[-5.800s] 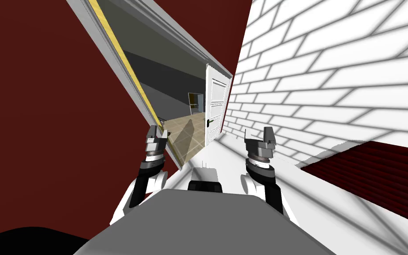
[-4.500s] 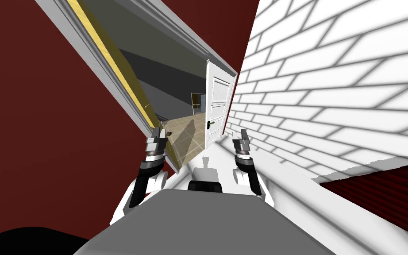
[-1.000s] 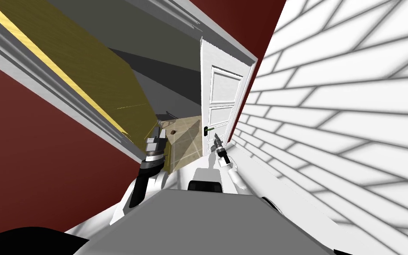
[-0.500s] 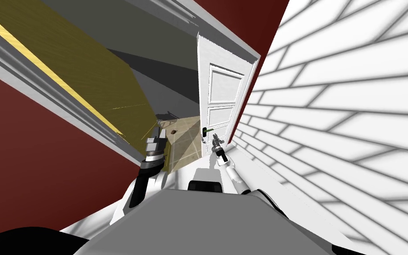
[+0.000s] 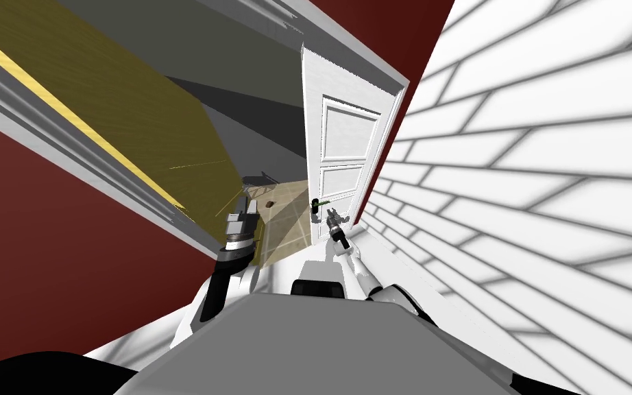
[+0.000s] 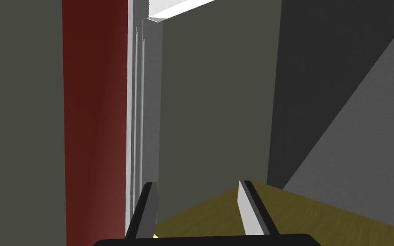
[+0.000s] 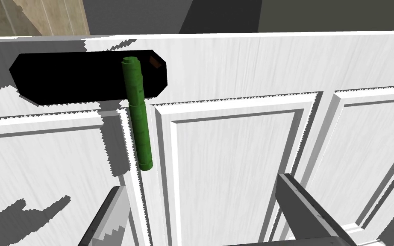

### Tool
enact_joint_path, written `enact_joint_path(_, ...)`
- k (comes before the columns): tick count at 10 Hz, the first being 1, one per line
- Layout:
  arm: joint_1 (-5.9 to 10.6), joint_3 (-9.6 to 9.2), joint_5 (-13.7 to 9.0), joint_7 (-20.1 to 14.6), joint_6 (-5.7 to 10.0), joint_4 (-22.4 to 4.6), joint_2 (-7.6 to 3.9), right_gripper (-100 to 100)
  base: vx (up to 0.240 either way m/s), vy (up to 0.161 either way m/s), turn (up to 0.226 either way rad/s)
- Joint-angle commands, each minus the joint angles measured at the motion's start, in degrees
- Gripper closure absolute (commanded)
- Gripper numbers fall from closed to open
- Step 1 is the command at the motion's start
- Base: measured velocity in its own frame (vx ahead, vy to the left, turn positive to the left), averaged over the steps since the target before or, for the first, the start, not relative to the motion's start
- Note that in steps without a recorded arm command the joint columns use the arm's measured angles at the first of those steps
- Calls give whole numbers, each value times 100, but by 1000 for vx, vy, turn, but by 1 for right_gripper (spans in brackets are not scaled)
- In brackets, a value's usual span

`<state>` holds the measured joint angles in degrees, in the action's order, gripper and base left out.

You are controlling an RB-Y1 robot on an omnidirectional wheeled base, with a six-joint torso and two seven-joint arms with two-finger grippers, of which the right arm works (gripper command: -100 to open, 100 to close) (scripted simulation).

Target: Push the door open

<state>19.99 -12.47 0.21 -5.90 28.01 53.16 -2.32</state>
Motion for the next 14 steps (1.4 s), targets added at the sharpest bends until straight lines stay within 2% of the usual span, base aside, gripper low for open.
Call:
enact_joint_path(1,126,-25,-14,-19,1,-225,29,-100,60,-83,47)
enact_joint_path(2,197,-40,-22,-25,-7,-348,53,-100,56,-81,58)
enact_joint_path(3,339,-68,-36,-38,-23,-593,99,-100,75,-119,83)
enact_joint_path(7,575,-117,-60,-59,-50,-1000,193,-100,62,-92,49)
enact_joint_path(11,907,-184,-95,-89,-89,-1573,356,-100,64,-96,60)
enact_joint_path(13,985,-200,-103,-96,-98,-1708,404,-100,58,-81,33)
enact_joint_path(14,947,-205,-99,-107,-124,-1625,378,-100,20,-28,6)
